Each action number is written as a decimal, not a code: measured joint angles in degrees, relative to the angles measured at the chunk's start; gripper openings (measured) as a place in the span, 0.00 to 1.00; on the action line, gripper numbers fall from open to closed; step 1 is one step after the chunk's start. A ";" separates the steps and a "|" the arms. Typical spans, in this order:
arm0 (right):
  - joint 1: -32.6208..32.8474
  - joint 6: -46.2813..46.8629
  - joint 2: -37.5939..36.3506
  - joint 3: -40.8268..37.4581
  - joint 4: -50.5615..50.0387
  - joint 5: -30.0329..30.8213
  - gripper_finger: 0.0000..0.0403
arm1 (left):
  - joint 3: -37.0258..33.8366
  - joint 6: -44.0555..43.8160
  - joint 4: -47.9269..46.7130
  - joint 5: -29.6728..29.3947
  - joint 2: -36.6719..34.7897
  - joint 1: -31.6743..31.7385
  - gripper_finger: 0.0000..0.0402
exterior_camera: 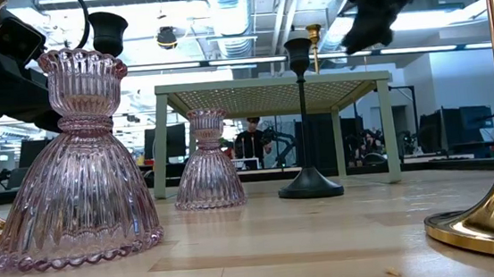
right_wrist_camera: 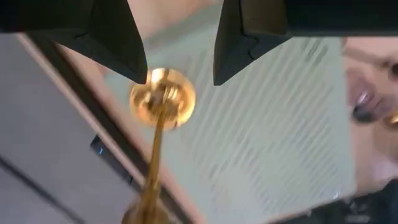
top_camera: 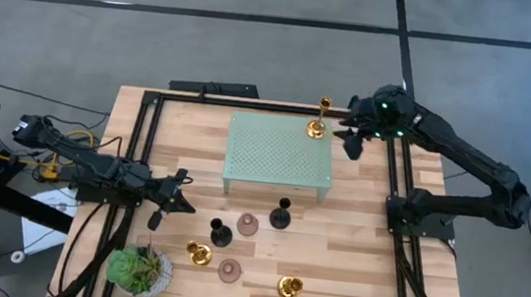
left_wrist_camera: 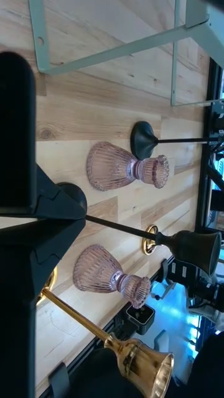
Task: Pick & Place candle stick holders
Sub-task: Put the top black candle holder on the shelf
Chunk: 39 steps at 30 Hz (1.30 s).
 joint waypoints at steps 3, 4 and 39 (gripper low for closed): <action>1.94 0.00 -2.74 0.01 -7.35 -3.16 0.40 | 0.00 0.00 0.00 0.00 0.00 0.01 0.02; 2.83 0.02 -3.57 0.00 -9.74 -4.68 0.39 | 0.00 0.00 0.00 0.00 0.01 0.02 0.02; 61.75 34.60 1.15 -26.96 27.96 28.49 0.15 | 0.00 0.00 0.00 0.00 0.17 0.01 0.02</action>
